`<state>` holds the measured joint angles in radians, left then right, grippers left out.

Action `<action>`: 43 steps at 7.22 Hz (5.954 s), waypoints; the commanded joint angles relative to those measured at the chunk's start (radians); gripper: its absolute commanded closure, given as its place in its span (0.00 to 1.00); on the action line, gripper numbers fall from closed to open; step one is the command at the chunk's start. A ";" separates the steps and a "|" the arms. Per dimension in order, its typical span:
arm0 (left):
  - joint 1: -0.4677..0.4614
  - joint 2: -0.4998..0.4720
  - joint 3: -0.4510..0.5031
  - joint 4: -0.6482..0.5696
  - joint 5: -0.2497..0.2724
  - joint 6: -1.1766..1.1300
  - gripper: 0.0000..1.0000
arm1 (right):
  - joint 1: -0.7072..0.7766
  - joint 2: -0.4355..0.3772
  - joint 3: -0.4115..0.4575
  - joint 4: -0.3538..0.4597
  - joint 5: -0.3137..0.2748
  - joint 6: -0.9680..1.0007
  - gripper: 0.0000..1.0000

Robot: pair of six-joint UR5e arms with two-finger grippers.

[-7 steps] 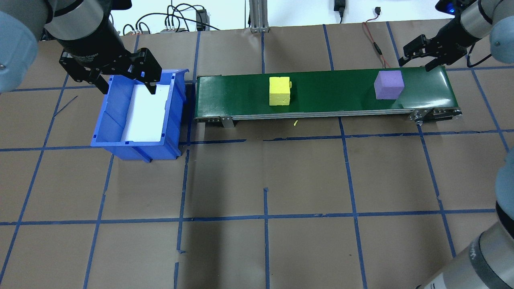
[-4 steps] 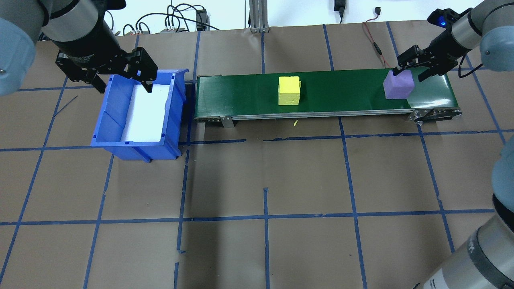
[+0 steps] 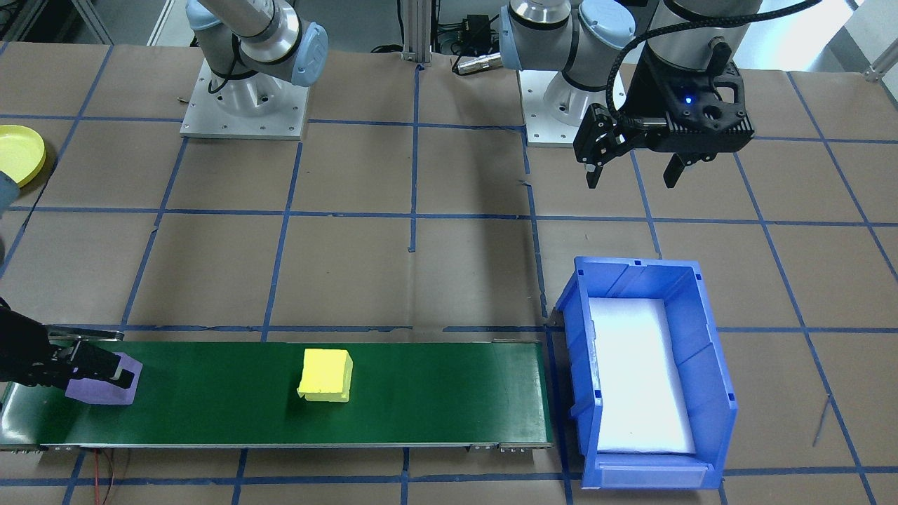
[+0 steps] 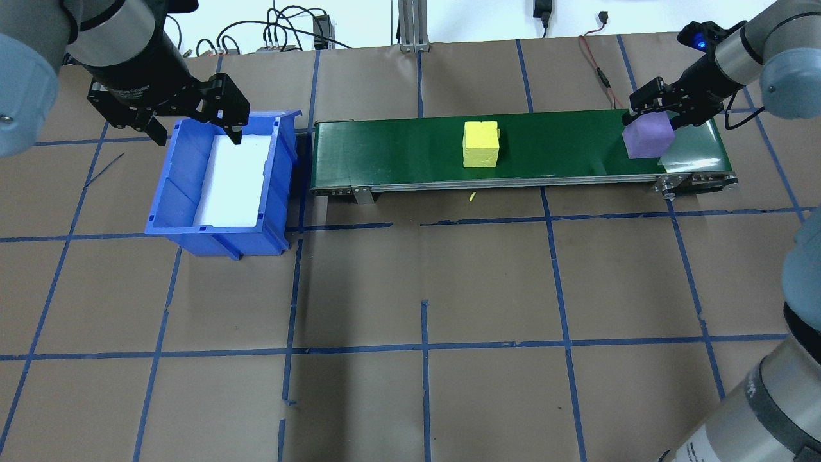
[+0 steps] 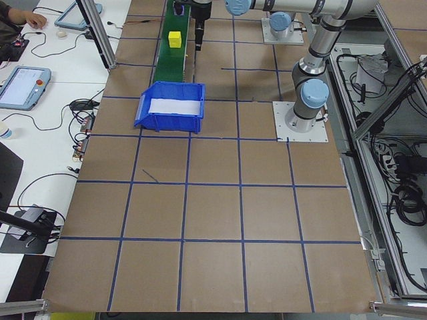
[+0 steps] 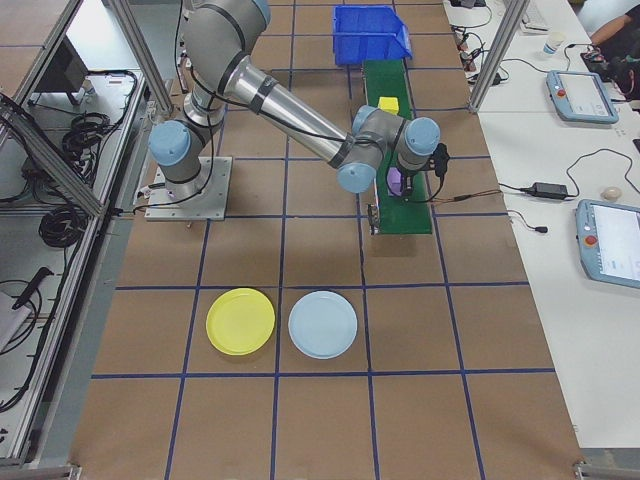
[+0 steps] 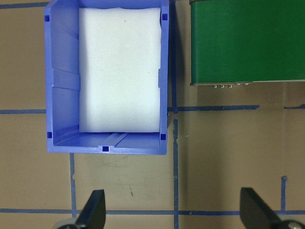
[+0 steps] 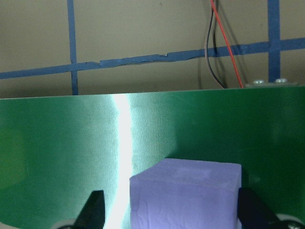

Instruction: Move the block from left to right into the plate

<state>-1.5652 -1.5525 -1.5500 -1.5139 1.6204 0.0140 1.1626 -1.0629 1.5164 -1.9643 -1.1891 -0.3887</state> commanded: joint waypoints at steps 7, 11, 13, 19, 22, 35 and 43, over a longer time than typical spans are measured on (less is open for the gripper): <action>0.001 0.000 -0.004 0.009 0.001 -0.009 0.00 | -0.152 0.000 -0.122 -0.028 -0.273 -0.241 0.66; 0.001 0.000 -0.004 0.008 0.004 -0.003 0.00 | -0.641 0.039 -0.050 0.062 -0.231 -0.816 0.65; -0.001 0.000 -0.004 0.006 0.004 -0.008 0.00 | -0.736 0.035 0.019 0.062 -0.238 -0.871 0.60; -0.001 0.000 -0.005 0.004 0.004 -0.008 0.00 | -0.719 0.032 0.031 0.045 -0.173 -0.770 0.40; 0.001 0.000 -0.005 0.004 0.004 -0.006 0.00 | -0.710 0.034 0.033 0.007 -0.175 -0.779 0.00; 0.001 0.000 -0.005 0.006 0.006 -0.005 0.00 | -0.052 -0.060 -0.035 -0.011 0.037 0.105 0.02; 0.001 0.000 -0.005 0.006 0.006 -0.005 0.00 | -0.078 0.012 0.008 -0.053 -0.070 0.038 0.08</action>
<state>-1.5647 -1.5524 -1.5552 -1.5083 1.6252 0.0092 1.0937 -1.0520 1.5237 -2.0180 -1.2491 -0.3262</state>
